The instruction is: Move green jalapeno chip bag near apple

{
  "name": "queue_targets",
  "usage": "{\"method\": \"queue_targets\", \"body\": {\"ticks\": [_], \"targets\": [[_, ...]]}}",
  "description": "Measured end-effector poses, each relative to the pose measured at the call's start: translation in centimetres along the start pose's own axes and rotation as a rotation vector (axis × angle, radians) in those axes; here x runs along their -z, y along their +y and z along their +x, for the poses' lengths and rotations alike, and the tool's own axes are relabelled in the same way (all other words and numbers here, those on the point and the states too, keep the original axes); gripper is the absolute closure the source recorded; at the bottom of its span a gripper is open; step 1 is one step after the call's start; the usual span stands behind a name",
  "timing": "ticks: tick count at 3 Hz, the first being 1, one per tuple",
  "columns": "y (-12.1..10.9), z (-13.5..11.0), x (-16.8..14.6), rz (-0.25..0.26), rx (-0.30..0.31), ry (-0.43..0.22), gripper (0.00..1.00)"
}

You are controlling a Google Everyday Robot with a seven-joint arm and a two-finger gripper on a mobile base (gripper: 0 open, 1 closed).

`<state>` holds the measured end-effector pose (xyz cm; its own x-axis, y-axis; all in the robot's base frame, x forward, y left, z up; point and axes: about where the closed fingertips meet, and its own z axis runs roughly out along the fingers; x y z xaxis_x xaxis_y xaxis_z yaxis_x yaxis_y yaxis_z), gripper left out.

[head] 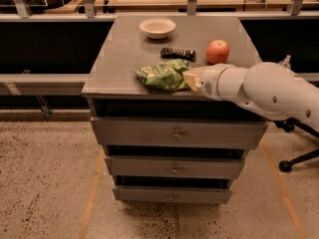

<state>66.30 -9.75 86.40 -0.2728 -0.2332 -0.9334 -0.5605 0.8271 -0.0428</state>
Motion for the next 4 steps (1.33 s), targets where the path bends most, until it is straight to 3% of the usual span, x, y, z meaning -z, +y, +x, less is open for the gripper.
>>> {"method": "queue_targets", "body": {"ticks": [2, 3, 4], "targets": [[-7.8, -0.5, 1.9, 0.261, 0.024, -0.007, 0.98], [-9.3, -0.5, 2.7, 0.31, 0.012, -0.015, 0.77], [-9.7, -0.4, 3.1, 0.323, -0.017, -0.014, 0.54]]}}
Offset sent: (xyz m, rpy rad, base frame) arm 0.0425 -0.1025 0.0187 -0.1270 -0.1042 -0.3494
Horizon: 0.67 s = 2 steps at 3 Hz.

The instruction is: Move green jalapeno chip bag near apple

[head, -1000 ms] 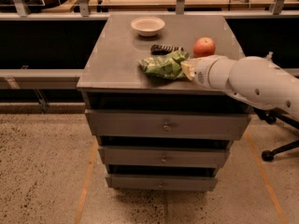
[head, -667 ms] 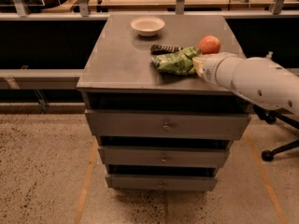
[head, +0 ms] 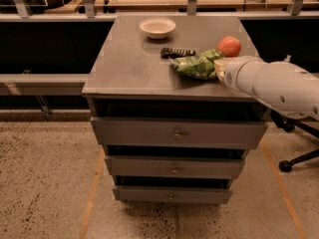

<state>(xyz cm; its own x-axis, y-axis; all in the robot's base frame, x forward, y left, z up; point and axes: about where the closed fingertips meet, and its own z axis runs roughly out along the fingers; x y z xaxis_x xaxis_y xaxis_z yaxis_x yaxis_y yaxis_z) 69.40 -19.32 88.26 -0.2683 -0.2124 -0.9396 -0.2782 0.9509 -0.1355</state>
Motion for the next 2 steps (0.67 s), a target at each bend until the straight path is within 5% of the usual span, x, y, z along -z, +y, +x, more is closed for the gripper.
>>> {"method": "queue_targets", "body": {"ticks": [2], "targets": [[-1.0, -0.2, 1.7, 0.008, -0.109, -0.006, 0.07]]}}
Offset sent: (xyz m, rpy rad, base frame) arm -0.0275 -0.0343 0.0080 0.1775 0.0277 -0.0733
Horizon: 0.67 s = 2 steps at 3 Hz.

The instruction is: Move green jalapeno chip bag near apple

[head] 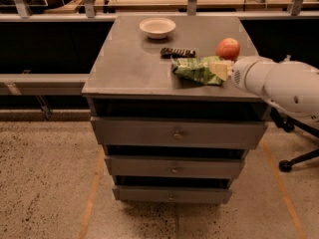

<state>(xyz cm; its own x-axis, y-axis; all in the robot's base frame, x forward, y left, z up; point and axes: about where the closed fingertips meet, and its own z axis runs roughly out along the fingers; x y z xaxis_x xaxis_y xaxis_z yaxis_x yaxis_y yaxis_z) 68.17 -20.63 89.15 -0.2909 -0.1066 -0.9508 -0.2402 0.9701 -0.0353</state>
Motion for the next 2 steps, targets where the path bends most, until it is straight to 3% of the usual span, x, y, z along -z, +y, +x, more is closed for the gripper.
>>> {"method": "queue_targets", "body": {"ticks": [1, 2], "targets": [[-0.5, -1.7, 2.8, -0.022, -0.045, -0.042, 0.0], [-1.2, -3.0, 8.8, 0.006, -0.026, -0.073, 0.0]]}}
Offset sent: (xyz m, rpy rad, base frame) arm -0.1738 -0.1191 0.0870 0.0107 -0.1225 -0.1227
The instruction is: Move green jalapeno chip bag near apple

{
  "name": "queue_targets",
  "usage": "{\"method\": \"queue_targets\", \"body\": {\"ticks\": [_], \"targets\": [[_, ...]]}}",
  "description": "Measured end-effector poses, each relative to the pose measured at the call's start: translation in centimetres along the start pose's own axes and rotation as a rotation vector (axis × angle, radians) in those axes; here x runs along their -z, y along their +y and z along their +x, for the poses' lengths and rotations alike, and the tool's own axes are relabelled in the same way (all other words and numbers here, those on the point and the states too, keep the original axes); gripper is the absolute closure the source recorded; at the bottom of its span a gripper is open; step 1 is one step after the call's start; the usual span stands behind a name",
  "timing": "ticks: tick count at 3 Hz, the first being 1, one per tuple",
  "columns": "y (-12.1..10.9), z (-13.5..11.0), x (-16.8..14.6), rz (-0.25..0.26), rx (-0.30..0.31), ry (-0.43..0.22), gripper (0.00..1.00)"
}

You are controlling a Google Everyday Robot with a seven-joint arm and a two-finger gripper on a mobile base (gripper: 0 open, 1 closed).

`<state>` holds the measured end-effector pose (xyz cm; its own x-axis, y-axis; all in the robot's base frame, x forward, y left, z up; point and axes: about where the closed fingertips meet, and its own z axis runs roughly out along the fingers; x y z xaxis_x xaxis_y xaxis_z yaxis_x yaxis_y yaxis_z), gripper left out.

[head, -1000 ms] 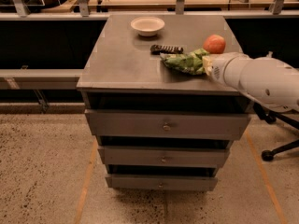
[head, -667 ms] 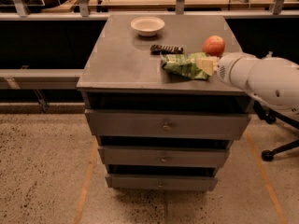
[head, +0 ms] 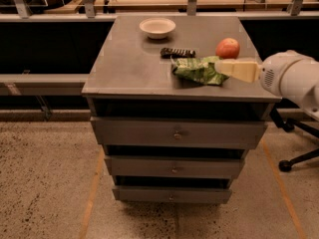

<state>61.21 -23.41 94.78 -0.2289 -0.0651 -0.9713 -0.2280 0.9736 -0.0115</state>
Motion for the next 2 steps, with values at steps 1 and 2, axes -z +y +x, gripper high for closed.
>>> {"method": "queue_targets", "body": {"ticks": [1, 2], "targets": [[-1.2, -2.1, 6.5, 0.114, 0.055, -0.041, 0.0], [0.0, -2.4, 9.0, 0.158, 0.097, -0.053, 0.0]]}}
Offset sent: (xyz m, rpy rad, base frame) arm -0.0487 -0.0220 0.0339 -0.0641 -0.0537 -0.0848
